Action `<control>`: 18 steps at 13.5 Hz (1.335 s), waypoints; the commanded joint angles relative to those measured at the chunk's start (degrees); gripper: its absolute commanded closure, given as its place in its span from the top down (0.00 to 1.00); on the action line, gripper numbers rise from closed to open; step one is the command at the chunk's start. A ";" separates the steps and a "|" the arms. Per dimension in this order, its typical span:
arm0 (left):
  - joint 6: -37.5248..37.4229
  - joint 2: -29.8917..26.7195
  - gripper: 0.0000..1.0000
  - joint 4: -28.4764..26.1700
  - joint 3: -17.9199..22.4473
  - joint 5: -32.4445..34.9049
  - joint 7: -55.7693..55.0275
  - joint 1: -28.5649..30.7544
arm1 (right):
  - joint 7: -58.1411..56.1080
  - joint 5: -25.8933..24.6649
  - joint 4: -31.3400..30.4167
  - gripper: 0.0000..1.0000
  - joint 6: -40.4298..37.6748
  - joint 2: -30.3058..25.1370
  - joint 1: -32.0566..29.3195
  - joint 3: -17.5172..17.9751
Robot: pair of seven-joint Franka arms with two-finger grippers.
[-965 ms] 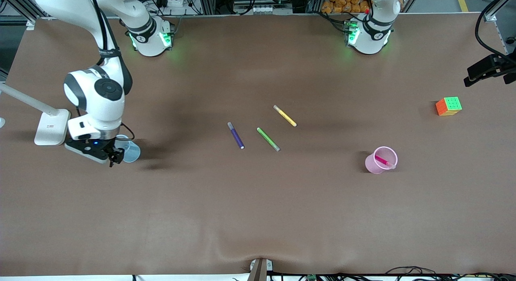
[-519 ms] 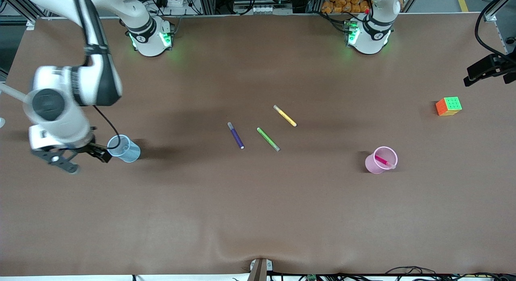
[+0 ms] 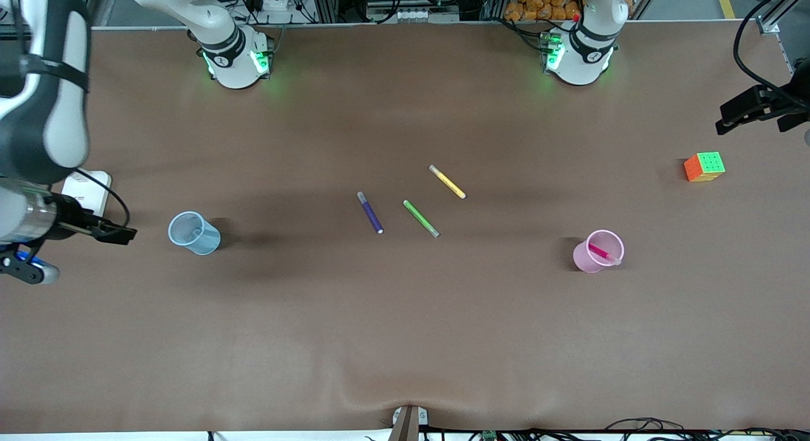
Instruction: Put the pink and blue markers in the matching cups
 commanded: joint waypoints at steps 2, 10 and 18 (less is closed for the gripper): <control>-0.20 -4.34 1.00 -2.85 10.09 -1.16 1.25 -10.15 | -12.01 6.57 9.29 1.00 -7.28 1.28 -4.78 0.83; 0.15 -8.48 1.00 -6.81 20.92 -0.99 1.08 -20.90 | -12.29 1.03 9.84 1.00 -12.30 -4.17 -3.20 0.92; 0.85 -8.30 1.00 -7.34 18.64 -0.37 0.03 -19.50 | -12.20 1.21 12.03 1.00 -13.27 -5.83 -2.40 1.18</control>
